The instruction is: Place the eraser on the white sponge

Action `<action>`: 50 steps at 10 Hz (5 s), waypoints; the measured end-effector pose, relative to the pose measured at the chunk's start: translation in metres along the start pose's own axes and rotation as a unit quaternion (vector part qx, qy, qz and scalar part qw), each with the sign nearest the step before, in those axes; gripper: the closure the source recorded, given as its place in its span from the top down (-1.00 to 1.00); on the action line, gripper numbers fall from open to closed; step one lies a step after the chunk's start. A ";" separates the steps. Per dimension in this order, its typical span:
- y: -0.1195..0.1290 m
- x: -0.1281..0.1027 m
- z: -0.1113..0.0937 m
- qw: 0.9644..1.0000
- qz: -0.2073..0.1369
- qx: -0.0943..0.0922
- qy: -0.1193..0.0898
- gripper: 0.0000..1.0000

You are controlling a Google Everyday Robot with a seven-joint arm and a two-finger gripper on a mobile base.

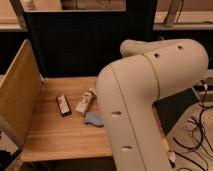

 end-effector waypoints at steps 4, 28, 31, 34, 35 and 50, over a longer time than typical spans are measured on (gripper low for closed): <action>0.000 0.000 0.000 1.000 0.000 0.000 0.000 0.60; 0.135 -0.058 -0.013 0.980 -0.195 -0.037 -0.001 0.60; 0.198 -0.066 0.015 0.959 -0.272 -0.069 0.029 0.60; 0.233 -0.076 0.027 0.949 -0.301 -0.089 0.035 0.60; 0.231 -0.074 0.027 0.949 -0.300 -0.089 0.037 0.60; 0.168 -0.070 0.000 0.994 -0.084 -0.014 -0.070 0.60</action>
